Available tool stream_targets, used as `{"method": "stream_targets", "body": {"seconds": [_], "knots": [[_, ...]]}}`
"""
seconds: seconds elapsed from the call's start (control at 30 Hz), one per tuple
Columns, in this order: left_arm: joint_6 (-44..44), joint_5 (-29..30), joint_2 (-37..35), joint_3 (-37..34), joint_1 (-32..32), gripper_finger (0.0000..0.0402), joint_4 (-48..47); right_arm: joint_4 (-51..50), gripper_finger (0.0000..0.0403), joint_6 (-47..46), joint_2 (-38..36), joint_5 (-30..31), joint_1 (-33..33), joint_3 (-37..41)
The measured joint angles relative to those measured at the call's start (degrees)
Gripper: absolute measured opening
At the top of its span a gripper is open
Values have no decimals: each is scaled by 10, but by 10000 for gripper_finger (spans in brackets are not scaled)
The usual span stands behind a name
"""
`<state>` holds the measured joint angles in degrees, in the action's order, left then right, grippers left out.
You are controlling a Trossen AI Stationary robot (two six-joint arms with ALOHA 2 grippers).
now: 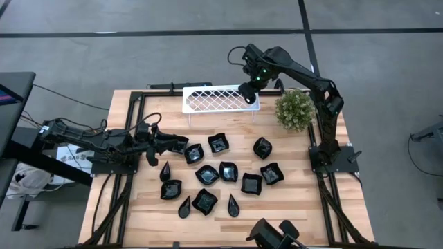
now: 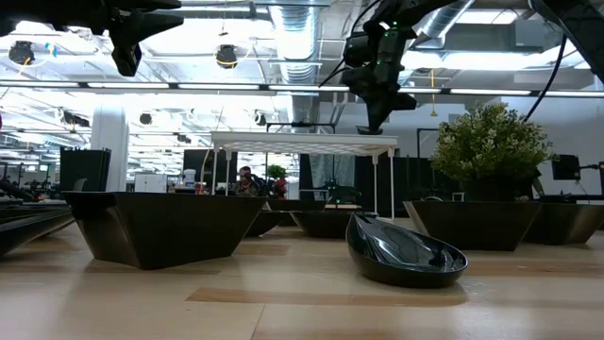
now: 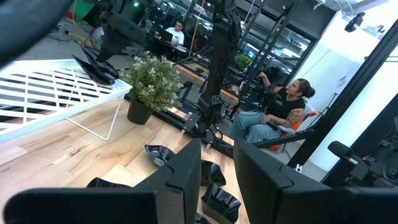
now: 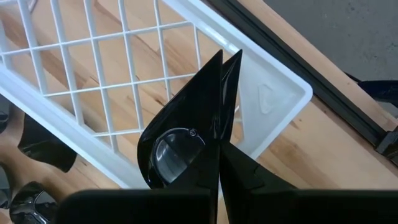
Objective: Pick & Place Mini shaped plates
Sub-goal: Stack the black drop shaped plate on top of the black drop shaped plate on the shelf
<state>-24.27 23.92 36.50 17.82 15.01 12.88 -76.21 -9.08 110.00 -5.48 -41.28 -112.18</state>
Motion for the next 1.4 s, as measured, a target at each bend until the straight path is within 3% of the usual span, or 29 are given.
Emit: {"method": "stream_targets", "body": {"seconds": [1.0, 1.4], "knots": [[0, 0, 0, 0, 0, 97, 0, -1, 0, 6, 0, 13, 0, 0], [0, 0, 0, 0, 0, 97, 0, 0, 51, 6, 0, 13, 0, 0]]}}
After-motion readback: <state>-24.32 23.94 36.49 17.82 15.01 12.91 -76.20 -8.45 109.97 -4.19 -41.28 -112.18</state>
